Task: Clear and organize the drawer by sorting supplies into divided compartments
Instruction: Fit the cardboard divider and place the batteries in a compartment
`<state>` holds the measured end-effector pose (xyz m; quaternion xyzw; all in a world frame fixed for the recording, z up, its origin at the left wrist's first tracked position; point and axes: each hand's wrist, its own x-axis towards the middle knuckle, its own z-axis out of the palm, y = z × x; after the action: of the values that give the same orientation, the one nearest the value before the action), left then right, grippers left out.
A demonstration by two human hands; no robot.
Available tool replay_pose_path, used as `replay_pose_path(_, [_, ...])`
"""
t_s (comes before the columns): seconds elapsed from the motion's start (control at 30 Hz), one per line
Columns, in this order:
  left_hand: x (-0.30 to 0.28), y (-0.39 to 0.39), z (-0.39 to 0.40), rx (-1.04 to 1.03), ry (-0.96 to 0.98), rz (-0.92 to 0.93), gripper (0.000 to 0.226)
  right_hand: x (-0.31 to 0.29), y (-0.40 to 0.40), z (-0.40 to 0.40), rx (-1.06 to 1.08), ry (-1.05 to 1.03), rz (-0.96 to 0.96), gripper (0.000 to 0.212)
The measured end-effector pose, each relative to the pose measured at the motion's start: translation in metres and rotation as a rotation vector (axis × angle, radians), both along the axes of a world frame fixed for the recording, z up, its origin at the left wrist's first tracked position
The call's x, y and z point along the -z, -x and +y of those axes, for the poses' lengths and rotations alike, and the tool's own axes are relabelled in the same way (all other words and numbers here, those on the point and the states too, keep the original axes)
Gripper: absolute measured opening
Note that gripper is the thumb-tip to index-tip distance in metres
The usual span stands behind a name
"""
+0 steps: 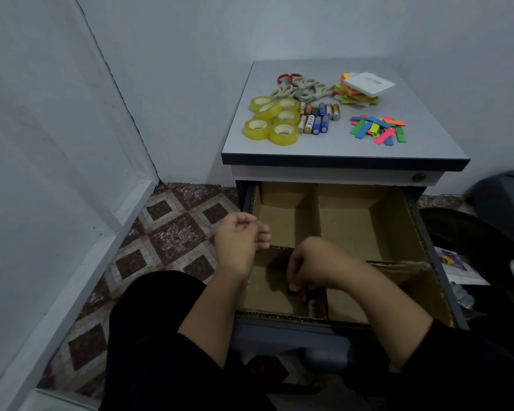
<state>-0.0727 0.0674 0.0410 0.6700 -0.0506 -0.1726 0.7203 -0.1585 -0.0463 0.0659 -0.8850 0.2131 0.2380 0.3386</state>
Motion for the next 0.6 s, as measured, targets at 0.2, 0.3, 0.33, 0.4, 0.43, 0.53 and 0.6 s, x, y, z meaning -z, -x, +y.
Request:
replay_pose_path(0.2, [0.002, 0.009, -0.001, 0.263, -0.219, -0.162, 0.019, 0.001, 0.014, -0.026, 0.518, -0.318, -0.483, 0.006])
replay_pose_path(0.3, [0.006, 0.019, -0.004, 0.467, -0.404, -0.243, 0.020, 0.015, 0.022, -0.036, 0.746, -0.303, -0.622, 0.006])
replay_pose_path(0.33, [0.007, 0.021, -0.005, 0.540, -0.490, -0.269, 0.020, 0.018, 0.024, -0.039, 0.783, -0.327, -0.646, 0.006])
replay_pose_path(0.4, [0.012, 0.021, -0.007, 0.736, -0.755, -0.401, 0.018, 0.020, 0.026, -0.041, 0.816, -0.386, -0.681, 0.007])
replay_pose_path(0.43, [0.015, 0.022, -0.009, 0.842, -0.918, -0.501, 0.020, 0.021, 0.026, -0.041, 0.813, -0.388, -0.686, 0.006])
replay_pose_path(0.53, [0.020, 0.025, -0.015, 1.032, -1.233, -0.606, 0.035, 0.024, 0.024, -0.038, 0.786, -0.365, -0.689, 0.004])
replay_pose_path(0.6, [0.022, 0.026, -0.020, 1.080, -1.249, -0.604, 0.045, 0.026, 0.023, -0.038, 0.773, -0.349, -0.695, 0.004])
